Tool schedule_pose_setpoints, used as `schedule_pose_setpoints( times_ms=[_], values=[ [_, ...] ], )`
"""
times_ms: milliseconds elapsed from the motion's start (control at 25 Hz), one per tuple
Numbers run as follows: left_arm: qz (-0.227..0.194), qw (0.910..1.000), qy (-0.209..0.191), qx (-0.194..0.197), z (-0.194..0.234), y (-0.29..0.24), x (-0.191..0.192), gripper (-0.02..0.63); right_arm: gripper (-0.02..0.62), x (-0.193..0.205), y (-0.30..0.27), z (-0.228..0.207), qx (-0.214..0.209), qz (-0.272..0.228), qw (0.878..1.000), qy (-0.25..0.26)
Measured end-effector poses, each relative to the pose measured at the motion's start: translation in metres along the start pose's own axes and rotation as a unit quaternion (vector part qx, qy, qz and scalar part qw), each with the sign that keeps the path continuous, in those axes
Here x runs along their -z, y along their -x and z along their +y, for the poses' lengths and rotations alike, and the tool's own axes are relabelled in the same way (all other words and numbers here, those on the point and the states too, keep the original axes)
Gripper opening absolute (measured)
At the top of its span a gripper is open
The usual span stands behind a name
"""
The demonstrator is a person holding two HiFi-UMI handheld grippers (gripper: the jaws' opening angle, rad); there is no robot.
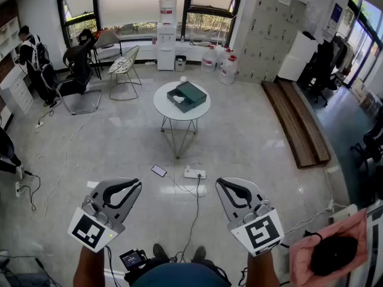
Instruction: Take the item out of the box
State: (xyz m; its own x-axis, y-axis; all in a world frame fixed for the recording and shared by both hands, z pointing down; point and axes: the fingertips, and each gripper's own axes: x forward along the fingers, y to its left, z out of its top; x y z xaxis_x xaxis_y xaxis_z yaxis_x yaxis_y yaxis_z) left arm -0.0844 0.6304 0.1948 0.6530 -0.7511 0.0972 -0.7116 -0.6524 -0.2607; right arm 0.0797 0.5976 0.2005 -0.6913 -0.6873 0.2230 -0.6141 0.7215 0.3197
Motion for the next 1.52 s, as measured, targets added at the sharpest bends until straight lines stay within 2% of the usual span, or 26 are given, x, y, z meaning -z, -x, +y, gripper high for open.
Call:
schedule_pose_setpoints(
  times_ms=[480, 800, 1040, 1280, 1520],
  values=[
    [-0.011, 0.9999, 0.001, 0.011, 0.03, 0.035, 0.004, 0.037, 0.038, -0.024, -0.025, 0.031, 0.016, 0.005, 1.0, -0.005],
    [-0.011, 0.9998, 0.004, 0.018, 0.039, 0.017, 0.021, 0.037, 0.04, -0.019, -0.049, 0.015, 0.015, -0.011, 1.0, -0.012],
    [0.006, 0.9999, 0.006, -0.013, 0.064, -0.023, 0.031, 0.037, 0.04, -0.003, -0.088, -0.03, -0.011, -0.026, 0.999, -0.021],
    [0.023, 0.9983, 0.011, -0.052, 0.072, -0.096, 0.022, 0.037, 0.04, 0.018, -0.11, -0.108, -0.049, -0.038, 0.998, -0.023],
    [0.033, 0.9961, 0.016, -0.081, 0.063, -0.171, 0.023, 0.037, 0.04, 0.051, -0.121, -0.18, -0.076, -0.049, 0.996, -0.02]
  ],
)
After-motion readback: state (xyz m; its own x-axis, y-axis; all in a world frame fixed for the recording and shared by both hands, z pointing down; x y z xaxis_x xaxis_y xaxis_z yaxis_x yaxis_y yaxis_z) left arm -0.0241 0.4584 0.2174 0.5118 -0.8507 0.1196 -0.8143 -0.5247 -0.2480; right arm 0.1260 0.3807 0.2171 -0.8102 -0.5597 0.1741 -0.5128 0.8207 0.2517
